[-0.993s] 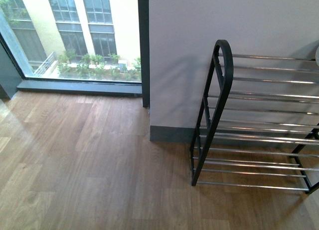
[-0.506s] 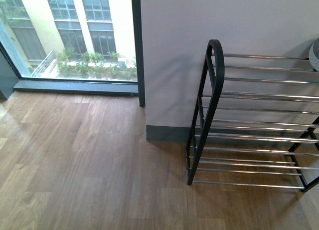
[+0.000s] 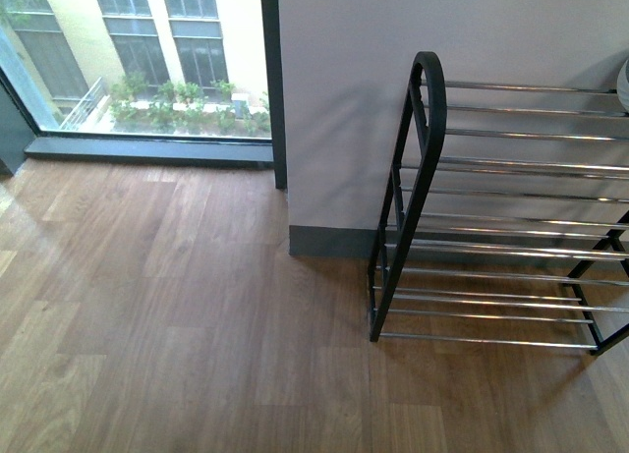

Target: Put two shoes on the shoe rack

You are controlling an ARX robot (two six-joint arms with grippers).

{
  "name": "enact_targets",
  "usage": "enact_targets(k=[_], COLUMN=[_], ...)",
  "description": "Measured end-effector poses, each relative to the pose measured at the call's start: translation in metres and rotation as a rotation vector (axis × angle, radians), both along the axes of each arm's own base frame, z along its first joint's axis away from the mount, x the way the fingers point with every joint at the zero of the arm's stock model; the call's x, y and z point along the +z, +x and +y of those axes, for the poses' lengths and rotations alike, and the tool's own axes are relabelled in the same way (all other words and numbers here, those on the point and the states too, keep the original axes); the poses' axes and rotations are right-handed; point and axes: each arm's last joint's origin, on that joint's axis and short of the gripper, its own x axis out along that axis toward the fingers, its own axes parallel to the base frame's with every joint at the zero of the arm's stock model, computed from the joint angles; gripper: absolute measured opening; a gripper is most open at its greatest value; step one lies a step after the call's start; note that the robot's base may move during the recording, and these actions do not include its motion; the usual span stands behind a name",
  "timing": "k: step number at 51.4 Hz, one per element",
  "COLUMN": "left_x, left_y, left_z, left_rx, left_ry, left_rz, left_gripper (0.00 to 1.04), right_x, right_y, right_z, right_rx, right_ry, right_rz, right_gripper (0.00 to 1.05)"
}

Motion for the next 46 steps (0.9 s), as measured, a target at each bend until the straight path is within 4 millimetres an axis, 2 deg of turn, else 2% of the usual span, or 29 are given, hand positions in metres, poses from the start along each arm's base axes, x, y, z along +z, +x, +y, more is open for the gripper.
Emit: enact_targets(k=[6, 11, 20, 33, 46], left_x=[0.0, 0.0, 0.0, 0.0, 0.0], left_y=[0.0, 0.0, 0.0, 0.0, 0.0], left_z=[0.0, 0.0, 0.0, 0.0, 0.0], left_rx=[0.0, 0.0, 0.0, 0.0, 0.0], left_ry=[0.0, 0.0, 0.0, 0.0, 0.0], left_rz=[0.0, 0.0, 0.0, 0.0, 0.0], left_gripper=[0.02, 0.02, 0.02, 0.02, 0.02], right_x=[-0.003, -0.018, -0.039, -0.051, -0.054], right_y=[0.039, 0.078, 0.134, 0.18, 0.214], right_z=[-0.005, -0.012, -0.025, -0.03, -0.032], right_rx=[-0.012, -0.036, -0.061, -0.067, -0.04], right_ry=[0.008, 0.019, 0.028, 0.054, 0.154], right_rz=[0.046, 0.125, 0.202, 0.265, 0.303], right_gripper=[0.02, 0.02, 0.02, 0.02, 0.02])
